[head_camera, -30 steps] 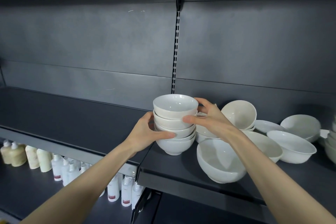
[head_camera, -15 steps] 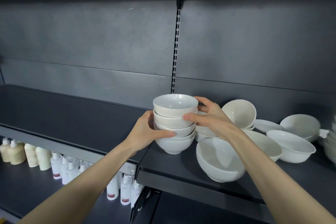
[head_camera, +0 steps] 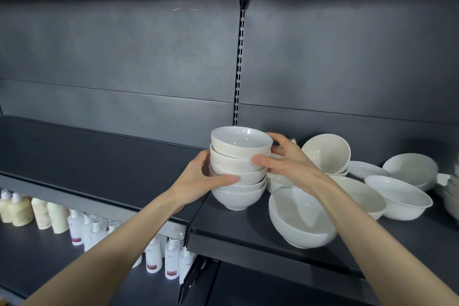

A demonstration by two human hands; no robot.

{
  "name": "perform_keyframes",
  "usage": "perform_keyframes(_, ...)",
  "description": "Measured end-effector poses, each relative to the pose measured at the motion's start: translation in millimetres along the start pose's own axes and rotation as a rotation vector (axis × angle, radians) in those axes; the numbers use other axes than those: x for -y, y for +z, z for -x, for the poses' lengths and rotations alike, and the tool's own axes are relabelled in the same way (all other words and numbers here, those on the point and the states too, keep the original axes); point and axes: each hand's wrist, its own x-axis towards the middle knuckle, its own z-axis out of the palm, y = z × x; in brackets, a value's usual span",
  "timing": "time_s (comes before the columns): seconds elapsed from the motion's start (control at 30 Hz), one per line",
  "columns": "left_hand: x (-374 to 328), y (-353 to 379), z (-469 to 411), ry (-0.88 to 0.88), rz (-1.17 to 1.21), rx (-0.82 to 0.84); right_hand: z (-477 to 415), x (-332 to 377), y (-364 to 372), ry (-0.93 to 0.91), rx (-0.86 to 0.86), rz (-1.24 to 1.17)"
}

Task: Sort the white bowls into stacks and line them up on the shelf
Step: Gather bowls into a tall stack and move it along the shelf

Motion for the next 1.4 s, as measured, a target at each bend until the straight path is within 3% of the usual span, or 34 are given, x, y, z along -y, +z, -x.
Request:
perform_keyframes(0.83, 22, 12, 4, 0.079, 0.042, -0.006, 2, 1, -3, 0.027, 0.051, 0.145)
perform_keyframes(1.17, 38, 20, 3, 0.037, 0.188, 0.036, 76, -7, -22, 0.103, -0.240, 0.251)
perform_keyframes(1.4, 42, 16, 2, 0.107, 0.201, 0.107, 126, -8, 8, 0.152, -0.420, 0.300)
